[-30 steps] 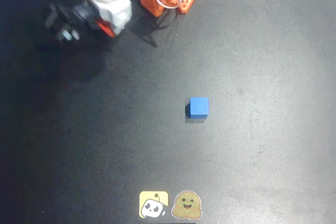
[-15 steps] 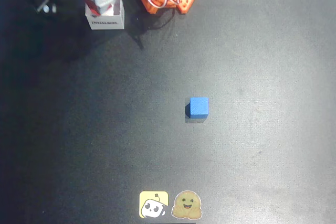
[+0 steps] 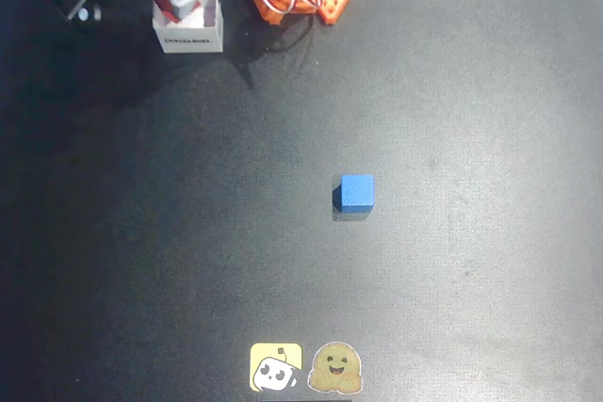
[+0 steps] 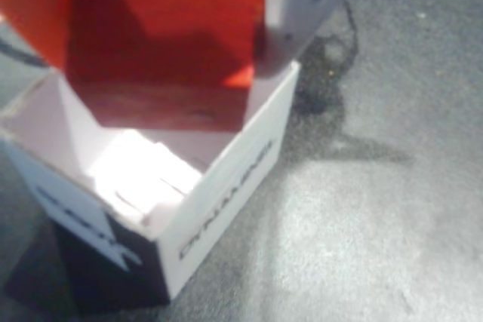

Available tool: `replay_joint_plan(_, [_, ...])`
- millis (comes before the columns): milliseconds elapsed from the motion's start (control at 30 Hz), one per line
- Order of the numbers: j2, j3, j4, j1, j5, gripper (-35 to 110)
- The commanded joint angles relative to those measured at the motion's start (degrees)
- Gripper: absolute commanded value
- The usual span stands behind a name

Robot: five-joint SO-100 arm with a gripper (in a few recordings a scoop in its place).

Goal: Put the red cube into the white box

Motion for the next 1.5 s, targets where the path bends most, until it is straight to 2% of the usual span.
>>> replay_joint_plan(0, [-0.2,-1.2,-0.4,0.9,-1.8,26])
replay_joint_plan(100, [-0.2,-1.1,-0.4,1.1,-2.2,31])
replay_joint_plan(300, [0.1,-1.3,-1.1,1.6,-4.6,31])
replay_joint_plan(433, [0.1,-1.9,-4.0,1.1,-9.7,18])
replay_joint_plan(533, [0.1,-1.0,-8.3,-0.5,-17.0,0])
replay_joint_plan(600, [0.1,-0.8,-11.3,-5.0,-23.4,0])
replay_joint_plan(667, [0.2,-0.8,-13.4,-13.3,-23.4,0])
replay_joint_plan(867, [0.0,-0.6,-23.8,-40.3,-18.0,0])
replay_joint_plan(1000, [0.9,2.3,-28.6,-51.9,-15.0,0])
replay_joint_plan(1167, [10.2,11.5,-31.8,-60.3,-14.4,0])
replay_joint_plan(1467, [38.7,32.6,-30.8,-66.6,-13.2,0])
